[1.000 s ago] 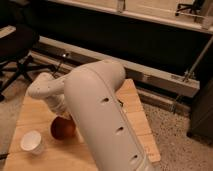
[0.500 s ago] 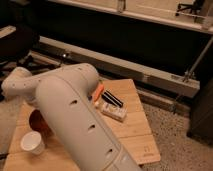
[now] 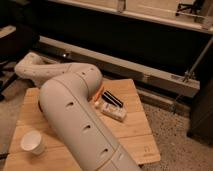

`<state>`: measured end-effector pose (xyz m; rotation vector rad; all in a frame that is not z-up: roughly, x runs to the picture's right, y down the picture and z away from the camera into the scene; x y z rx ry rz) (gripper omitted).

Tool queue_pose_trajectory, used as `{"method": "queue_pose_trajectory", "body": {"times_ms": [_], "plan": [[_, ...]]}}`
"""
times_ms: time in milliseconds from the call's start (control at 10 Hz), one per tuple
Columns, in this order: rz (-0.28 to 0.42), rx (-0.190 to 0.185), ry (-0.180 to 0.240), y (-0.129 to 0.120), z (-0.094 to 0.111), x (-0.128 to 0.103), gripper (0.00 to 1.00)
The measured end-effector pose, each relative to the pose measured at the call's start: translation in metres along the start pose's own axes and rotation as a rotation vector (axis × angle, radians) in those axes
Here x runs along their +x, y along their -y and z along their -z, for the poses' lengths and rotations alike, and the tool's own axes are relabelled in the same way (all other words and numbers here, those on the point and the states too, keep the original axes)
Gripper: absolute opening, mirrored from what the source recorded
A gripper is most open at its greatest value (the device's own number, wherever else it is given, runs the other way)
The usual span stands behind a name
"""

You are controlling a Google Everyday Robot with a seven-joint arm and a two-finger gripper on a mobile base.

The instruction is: Drag the ceramic bowl in a circle

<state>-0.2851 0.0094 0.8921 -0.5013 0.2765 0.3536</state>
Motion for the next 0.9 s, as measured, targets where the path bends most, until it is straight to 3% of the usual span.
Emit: {"method": "queue_pose_trajectory", "body": {"times_ms": [300,400,500,700,900], "plan": [[-0.139,-0.006,-0.079,0.034,-0.019,0.069,0.0],[-0.193,-0.02,-0.113,0.04,-0.027,0.103,0.0],[-0.213,-0.03,-0.134,0.039,-0.032,0.123,0.0],[-0.222,-0.072,-0.181,0.018,-0.043,0.162,0.0],[-0.16,-0.134,-0.198,-0.015,-0.05,0.171,0.0]]}}
